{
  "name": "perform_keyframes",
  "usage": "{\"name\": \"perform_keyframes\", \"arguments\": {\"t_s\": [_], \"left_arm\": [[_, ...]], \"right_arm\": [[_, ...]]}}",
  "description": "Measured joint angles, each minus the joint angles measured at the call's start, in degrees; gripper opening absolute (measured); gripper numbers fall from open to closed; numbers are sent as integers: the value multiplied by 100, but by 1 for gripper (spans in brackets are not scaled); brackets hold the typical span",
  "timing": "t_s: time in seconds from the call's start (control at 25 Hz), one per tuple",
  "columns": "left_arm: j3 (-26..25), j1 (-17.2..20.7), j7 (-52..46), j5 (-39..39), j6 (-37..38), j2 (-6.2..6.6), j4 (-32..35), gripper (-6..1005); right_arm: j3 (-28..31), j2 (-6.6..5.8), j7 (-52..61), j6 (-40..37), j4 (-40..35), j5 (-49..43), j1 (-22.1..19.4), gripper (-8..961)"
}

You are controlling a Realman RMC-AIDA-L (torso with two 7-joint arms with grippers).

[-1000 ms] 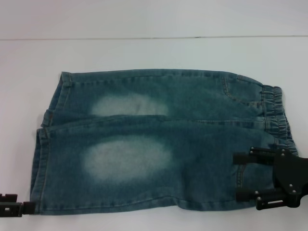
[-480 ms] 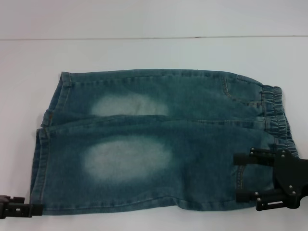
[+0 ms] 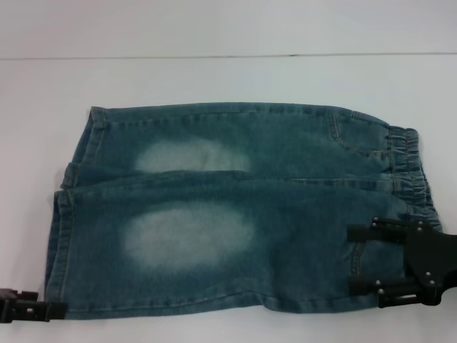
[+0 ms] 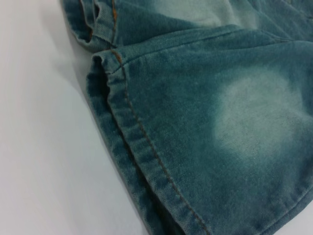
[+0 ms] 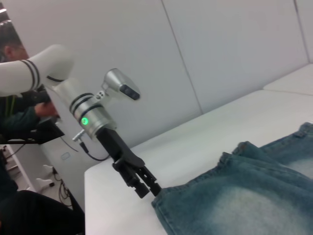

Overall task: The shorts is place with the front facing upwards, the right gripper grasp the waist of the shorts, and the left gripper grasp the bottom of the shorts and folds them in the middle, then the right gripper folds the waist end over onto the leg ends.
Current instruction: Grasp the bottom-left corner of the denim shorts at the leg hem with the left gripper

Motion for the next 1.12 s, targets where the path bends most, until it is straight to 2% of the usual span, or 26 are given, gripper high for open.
{"name": "perform_keyframes", "arguments": {"t_s": [0.48,1.0,1.12], "left_arm": [[177,-98,0,41,-23,-27,-81,852],[146,-185,-32,22,149,-64,-65,844],[135,-205,-87,-1,165,-44,-83,778]], "right_arm": [[1,0,-14,69,5,0,10,942],[1,0,-14,70,-2,1,2,941],[1,2,-16,75,4,10,-2,942]]}}
